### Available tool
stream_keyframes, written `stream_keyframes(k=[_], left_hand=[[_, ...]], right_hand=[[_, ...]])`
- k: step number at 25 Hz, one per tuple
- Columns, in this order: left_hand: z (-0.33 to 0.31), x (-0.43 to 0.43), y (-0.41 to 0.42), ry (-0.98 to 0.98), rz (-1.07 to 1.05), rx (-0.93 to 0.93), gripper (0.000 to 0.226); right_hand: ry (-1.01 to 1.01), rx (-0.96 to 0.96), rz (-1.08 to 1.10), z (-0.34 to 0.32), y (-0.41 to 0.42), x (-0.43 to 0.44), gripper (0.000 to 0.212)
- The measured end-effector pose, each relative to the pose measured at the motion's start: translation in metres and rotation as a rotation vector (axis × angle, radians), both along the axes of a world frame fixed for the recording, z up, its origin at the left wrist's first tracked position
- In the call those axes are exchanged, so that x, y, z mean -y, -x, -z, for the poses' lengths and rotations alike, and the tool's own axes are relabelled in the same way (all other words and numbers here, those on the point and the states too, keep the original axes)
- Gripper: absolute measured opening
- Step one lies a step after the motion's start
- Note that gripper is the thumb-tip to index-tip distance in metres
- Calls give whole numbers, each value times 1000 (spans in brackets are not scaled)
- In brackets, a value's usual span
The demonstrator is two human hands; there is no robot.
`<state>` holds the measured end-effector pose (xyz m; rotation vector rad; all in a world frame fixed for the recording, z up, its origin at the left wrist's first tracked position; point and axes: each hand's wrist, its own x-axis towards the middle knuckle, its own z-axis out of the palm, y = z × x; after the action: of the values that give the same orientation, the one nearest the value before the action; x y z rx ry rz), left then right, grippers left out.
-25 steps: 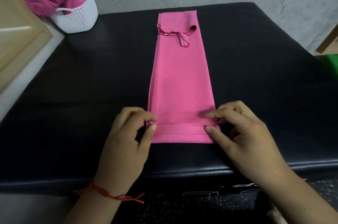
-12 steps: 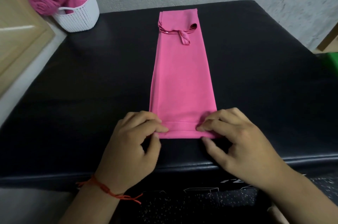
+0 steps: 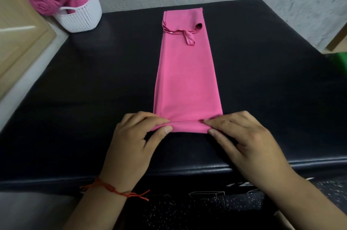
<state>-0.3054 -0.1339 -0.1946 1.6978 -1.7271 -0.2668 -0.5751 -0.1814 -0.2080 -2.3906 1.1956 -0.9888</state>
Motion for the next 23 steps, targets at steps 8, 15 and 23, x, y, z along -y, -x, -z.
stream_keyframes(k=[8, 15, 23], left_hand=[[-8, -2, 0, -45, 82, -36, 11], [-3, 8, 11, -30, -84, -144, 19], [-3, -1, 17, 72, -16, 89, 33]], right_hand=[[-220, 124, -25, -11, 4, 3, 13], [-323, 161, 11, -12, 0, 9, 16], [-118, 195, 31, -11, 5, 4, 20]])
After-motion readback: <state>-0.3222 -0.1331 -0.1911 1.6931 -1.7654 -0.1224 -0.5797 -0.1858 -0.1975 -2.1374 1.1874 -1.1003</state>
